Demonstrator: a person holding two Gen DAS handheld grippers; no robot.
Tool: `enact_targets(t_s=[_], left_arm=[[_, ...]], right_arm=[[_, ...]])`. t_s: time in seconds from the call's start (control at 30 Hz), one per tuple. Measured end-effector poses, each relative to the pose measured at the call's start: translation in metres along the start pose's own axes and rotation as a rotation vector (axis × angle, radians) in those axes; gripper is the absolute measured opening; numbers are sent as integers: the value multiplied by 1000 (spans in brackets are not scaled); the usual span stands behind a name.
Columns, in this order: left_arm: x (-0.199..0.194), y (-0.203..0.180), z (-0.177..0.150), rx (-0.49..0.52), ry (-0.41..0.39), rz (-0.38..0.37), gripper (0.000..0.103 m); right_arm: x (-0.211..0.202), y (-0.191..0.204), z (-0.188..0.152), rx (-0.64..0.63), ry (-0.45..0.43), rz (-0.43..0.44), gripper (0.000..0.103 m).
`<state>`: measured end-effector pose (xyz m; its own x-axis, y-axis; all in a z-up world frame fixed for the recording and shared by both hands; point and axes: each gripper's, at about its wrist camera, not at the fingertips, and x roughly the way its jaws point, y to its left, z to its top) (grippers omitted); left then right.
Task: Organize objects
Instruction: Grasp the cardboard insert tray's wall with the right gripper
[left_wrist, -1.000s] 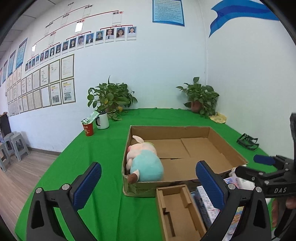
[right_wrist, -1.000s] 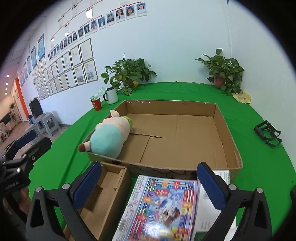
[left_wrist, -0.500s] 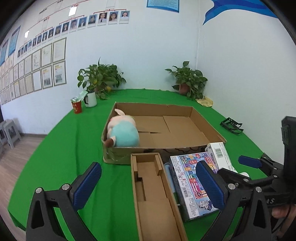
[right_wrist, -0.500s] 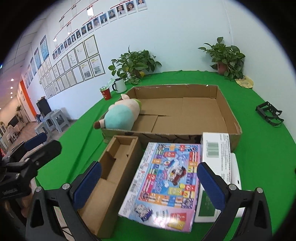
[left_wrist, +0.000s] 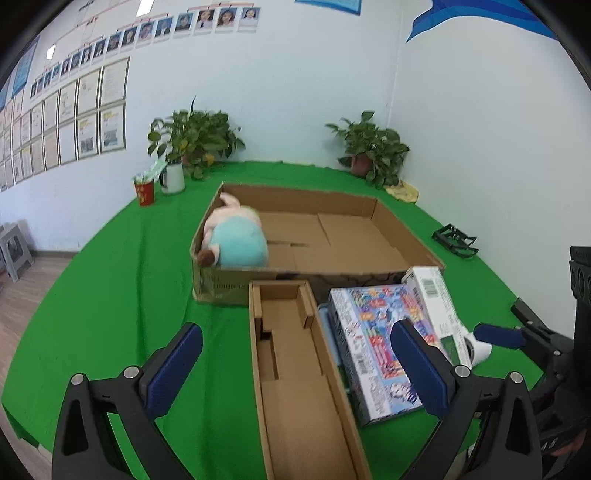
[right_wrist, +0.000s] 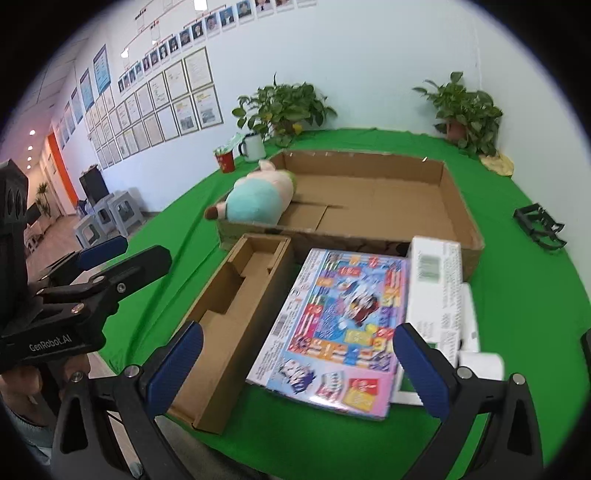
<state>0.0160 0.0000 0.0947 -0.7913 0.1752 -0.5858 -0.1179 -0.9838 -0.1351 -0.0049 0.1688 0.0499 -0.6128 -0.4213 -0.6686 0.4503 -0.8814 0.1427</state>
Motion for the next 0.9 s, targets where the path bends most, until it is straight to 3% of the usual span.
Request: enact_targets(t_s=[0.13,0.27,0.53,0.83,0.9], left_arm=[[21,19,-21,-35,87,15,100],[41,31,-41,-45,155,-16,97],[62,44,-59,-137,233,-115,70],[71,45,-71,-132,306,-157,30],[71,43,-73,-128,306,-153,26]], right_arm=[[28,15,-21,6,69,44,102],[42,26,-34,29,100,76,102],[44,42,-38,-5,78,83,100],[51,59,-43,-84,119,37,53],[54,61,-42,-85,135,44,33]])
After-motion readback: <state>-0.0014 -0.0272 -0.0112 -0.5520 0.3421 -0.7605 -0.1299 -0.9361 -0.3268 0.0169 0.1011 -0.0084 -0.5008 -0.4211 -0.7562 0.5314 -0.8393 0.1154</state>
